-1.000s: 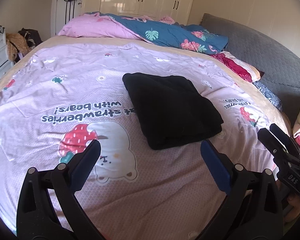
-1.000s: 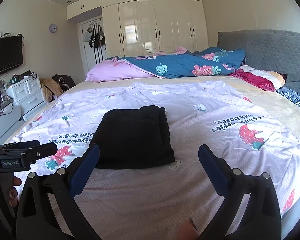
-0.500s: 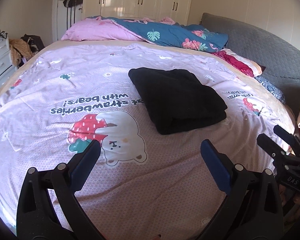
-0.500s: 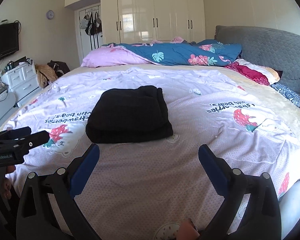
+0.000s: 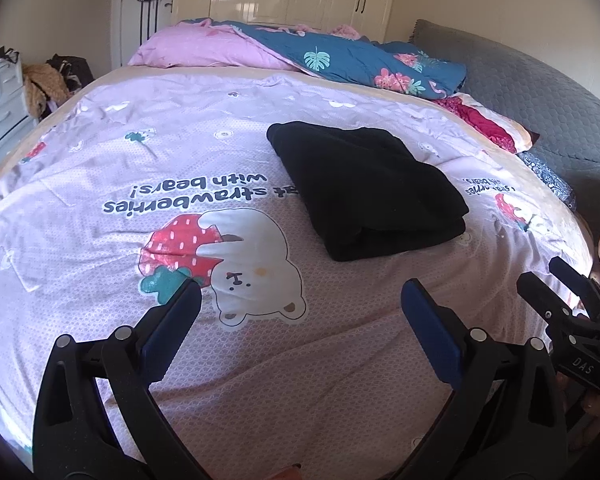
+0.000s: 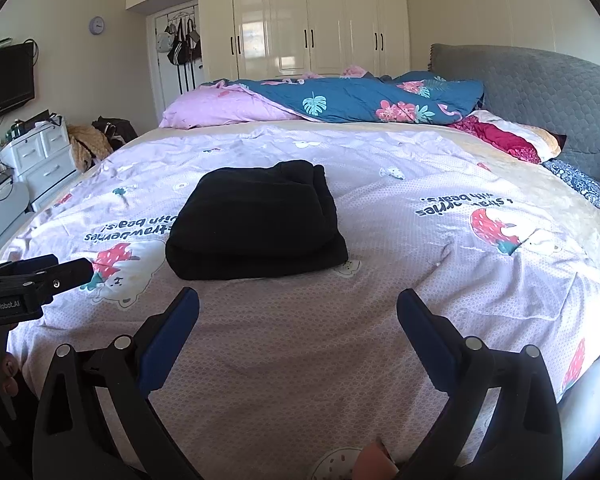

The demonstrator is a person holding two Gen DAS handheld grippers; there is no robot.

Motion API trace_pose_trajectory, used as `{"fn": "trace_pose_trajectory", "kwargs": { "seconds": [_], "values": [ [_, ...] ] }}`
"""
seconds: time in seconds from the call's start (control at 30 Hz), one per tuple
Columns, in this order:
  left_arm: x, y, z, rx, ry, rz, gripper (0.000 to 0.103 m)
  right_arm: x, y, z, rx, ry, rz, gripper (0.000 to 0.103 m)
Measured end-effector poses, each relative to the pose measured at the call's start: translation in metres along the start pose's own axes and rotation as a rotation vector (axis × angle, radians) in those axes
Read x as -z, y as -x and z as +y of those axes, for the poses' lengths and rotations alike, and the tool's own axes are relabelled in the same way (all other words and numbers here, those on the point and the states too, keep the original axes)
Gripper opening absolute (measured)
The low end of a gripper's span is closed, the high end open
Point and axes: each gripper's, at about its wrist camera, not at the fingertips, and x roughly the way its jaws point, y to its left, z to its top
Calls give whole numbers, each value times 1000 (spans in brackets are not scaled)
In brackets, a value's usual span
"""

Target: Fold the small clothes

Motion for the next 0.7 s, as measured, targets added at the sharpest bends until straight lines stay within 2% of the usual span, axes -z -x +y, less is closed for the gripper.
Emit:
{"fn": "trace_pose_trajectory", "kwargs": {
  "seconds": [0.7],
  "values": [
    [2, -3, 0, -33, -10, 13, 94, 0, -2, -2, 6, 0, 4, 99]
  ]
}}
